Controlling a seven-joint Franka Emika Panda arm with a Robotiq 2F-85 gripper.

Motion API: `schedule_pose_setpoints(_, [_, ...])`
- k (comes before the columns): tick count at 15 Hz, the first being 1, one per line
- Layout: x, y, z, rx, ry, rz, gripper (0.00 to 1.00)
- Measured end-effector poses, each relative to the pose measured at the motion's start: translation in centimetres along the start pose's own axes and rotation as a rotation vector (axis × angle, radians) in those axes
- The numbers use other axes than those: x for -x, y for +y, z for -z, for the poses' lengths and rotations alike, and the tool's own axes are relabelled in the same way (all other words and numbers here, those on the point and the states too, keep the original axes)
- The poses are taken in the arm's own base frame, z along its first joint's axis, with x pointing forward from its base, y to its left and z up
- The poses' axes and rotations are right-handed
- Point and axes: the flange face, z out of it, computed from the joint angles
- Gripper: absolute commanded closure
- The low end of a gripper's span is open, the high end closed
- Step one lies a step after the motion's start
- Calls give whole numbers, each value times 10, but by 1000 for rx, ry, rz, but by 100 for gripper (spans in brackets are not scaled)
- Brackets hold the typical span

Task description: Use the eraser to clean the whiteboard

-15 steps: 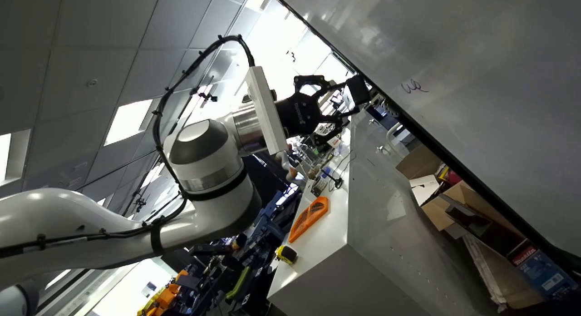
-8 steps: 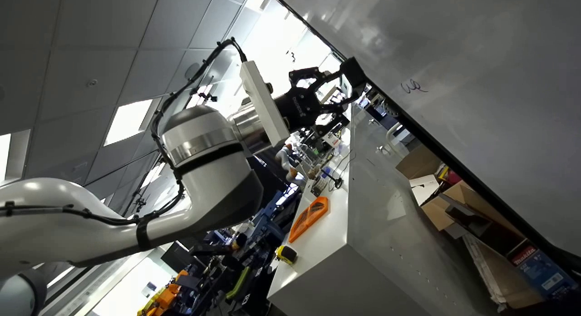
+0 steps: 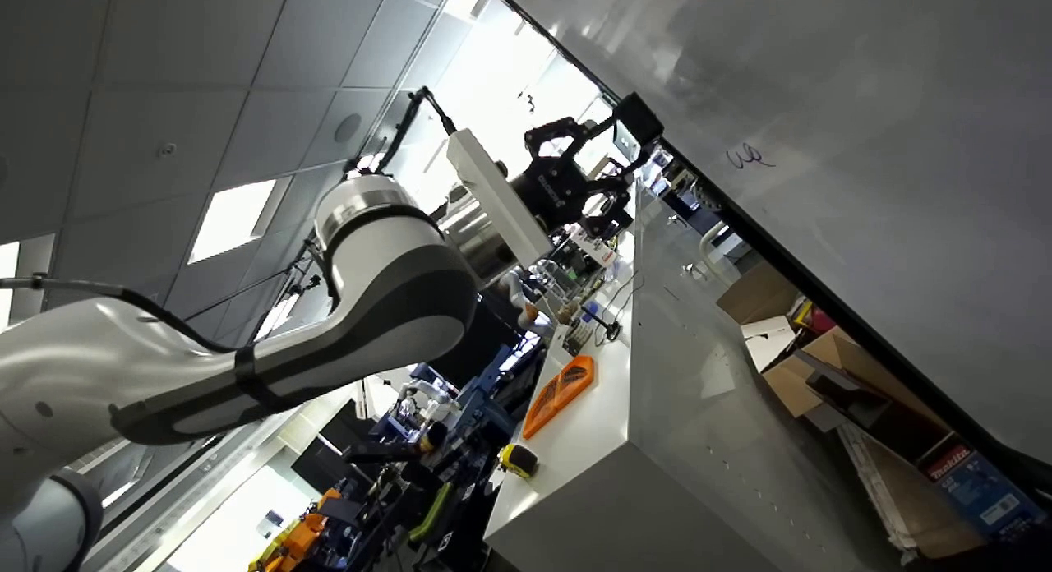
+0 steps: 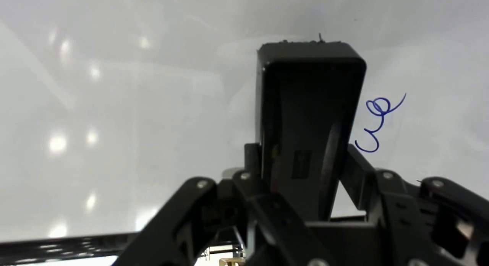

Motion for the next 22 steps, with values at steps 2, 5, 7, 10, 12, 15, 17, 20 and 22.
schedule_pose_setpoints(2, [-4,-17,-12,16,-19,-20,70])
schedule_pose_setpoints(5, [-7,-36,-24,2,-30,-32,45])
schedule_pose_setpoints(7, [-7,-34,-24,6,-30,-33,70])
schedule_pose_setpoints(10, [-7,-34,-23,5,-30,-33,70])
schedule_pose_setpoints(12, [-9,-38,-25,-2,-26,-30,70])
schedule_pose_setpoints(15, [-13,-46,-28,-30,-5,-24,70])
schedule_pose_setpoints(17, [-16,-50,-31,-48,13,-17,70])
schedule_pose_setpoints(20, [-17,-51,-34,-52,38,-17,70])
schedule_pose_setpoints(22, [-15,-48,-37,-41,42,-23,70])
